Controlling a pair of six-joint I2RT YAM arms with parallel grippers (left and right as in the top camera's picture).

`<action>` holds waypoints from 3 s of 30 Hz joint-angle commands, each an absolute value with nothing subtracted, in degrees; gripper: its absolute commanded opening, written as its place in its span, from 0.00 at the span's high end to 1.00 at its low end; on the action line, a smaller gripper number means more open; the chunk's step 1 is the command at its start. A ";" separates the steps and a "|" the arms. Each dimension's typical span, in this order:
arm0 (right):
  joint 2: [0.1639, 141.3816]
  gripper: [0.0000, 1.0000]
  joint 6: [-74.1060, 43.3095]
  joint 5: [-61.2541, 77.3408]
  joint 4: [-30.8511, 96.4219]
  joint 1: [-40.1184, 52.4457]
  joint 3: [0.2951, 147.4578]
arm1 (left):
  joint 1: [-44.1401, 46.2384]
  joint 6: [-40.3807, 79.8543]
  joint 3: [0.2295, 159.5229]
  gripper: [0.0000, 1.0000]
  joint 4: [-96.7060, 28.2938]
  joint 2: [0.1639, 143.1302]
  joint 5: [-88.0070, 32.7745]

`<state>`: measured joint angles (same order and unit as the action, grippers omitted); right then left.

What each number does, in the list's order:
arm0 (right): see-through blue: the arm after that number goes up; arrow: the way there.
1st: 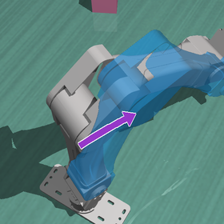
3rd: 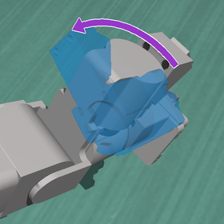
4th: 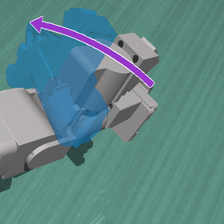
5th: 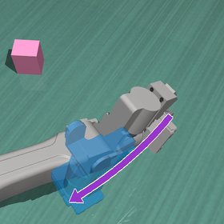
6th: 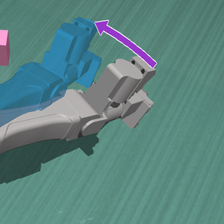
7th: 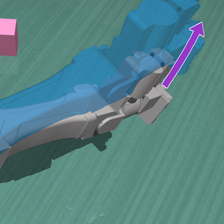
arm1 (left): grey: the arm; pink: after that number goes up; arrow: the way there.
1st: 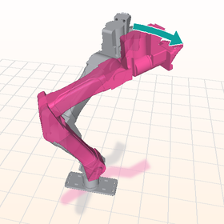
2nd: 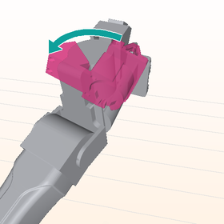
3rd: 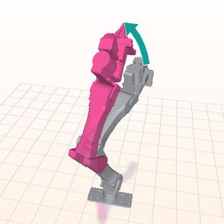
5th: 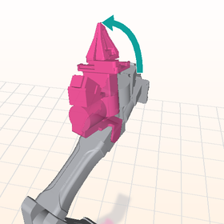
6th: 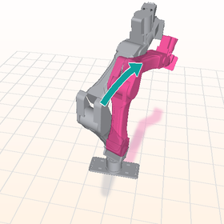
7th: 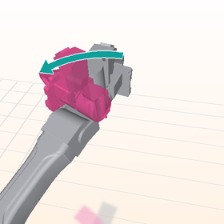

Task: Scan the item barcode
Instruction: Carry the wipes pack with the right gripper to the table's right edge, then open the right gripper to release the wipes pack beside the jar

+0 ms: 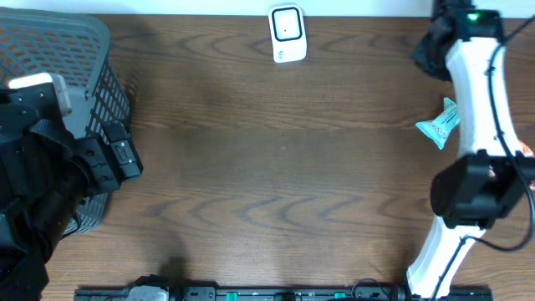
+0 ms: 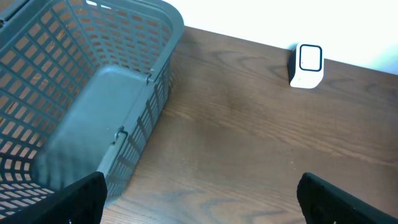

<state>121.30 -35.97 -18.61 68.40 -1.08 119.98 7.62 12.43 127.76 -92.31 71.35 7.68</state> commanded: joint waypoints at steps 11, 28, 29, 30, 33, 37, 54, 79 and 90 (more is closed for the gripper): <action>136.40 0.98 -35.77 -24.36 71.64 -0.86 118.69 | 7.79 12.78 127.72 0.02 -96.77 71.09 8.21; 139.31 0.99 -35.07 -32.34 76.38 -10.31 114.96 | 7.79 12.75 127.72 0.02 -96.77 71.09 8.21; 139.31 0.99 -35.07 -32.84 76.60 -10.66 114.96 | 7.81 12.78 127.72 0.02 -96.77 71.09 8.21; 139.28 0.99 -35.07 -33.50 76.84 -10.92 114.98 | 7.81 12.75 127.72 0.02 -96.77 71.09 8.21; 139.09 0.99 -35.07 -37.19 78.59 -11.57 115.28 | 7.81 12.78 127.72 0.02 -96.77 71.09 8.21; 137.36 0.90 -35.07 -42.22 81.87 -11.60 116.05 | 7.79 12.78 127.72 0.02 -96.77 71.09 8.21; 101.89 0.01 -27.16 -22.72 82.87 0.03 117.86 | 7.79 12.78 127.72 0.02 -96.77 71.09 8.21; 72.60 0.01 -25.08 -18.31 96.84 6.70 117.86 | 7.81 12.75 127.72 0.02 -96.77 71.09 8.21; 65.34 0.01 -22.63 -22.59 89.95 6.85 117.56 | 7.81 12.78 127.72 0.02 -96.77 71.09 8.21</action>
<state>68.07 -25.15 -20.21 93.10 6.39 117.67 7.62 12.43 127.76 -92.31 71.35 7.70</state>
